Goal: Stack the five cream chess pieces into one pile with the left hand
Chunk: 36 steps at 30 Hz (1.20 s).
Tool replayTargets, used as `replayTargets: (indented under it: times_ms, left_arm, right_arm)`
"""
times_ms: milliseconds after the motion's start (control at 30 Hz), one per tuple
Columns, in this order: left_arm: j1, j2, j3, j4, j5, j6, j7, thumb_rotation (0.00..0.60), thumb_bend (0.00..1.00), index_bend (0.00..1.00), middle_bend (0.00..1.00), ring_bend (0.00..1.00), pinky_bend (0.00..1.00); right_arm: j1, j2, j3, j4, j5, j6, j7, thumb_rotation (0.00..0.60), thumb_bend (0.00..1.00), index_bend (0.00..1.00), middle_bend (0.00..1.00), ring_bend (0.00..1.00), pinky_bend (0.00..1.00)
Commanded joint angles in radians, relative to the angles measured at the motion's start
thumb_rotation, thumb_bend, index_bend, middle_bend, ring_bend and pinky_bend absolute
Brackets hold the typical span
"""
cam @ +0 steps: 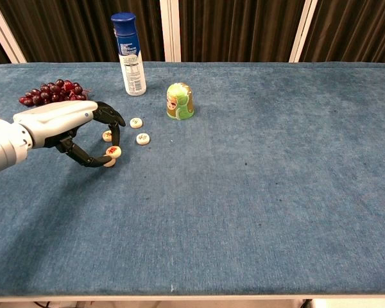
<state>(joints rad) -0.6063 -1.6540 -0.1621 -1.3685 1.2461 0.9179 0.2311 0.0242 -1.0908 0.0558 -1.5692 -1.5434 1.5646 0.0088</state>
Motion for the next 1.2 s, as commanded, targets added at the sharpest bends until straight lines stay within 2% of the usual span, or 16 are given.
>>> replayTargets:
  times_ms: [33, 1200]
  left_arm:
    - [-0.005, 0.004, 0.001, 0.001, -0.017, -0.001, 0.018, 0.6, 0.39, 0.5, 0.16, 0.0, 0.0]
    - [-0.025, 0.022, 0.04, -0.016, -0.058, 0.017, 0.044, 0.6, 0.3, 0.46, 0.14, 0.0, 0.0]
  right_arm:
    - [-0.001, -0.001, 0.0, 0.003, 0.002, -0.001, 0.003, 0.6, 0.12, 0.0, 0.0, 0.0, 0.0]
    - [0.001, -0.002, 0.003, 0.0, 0.006, -0.011, 0.001, 0.6, 0.12, 0.0, 0.0, 0.0, 0.0]
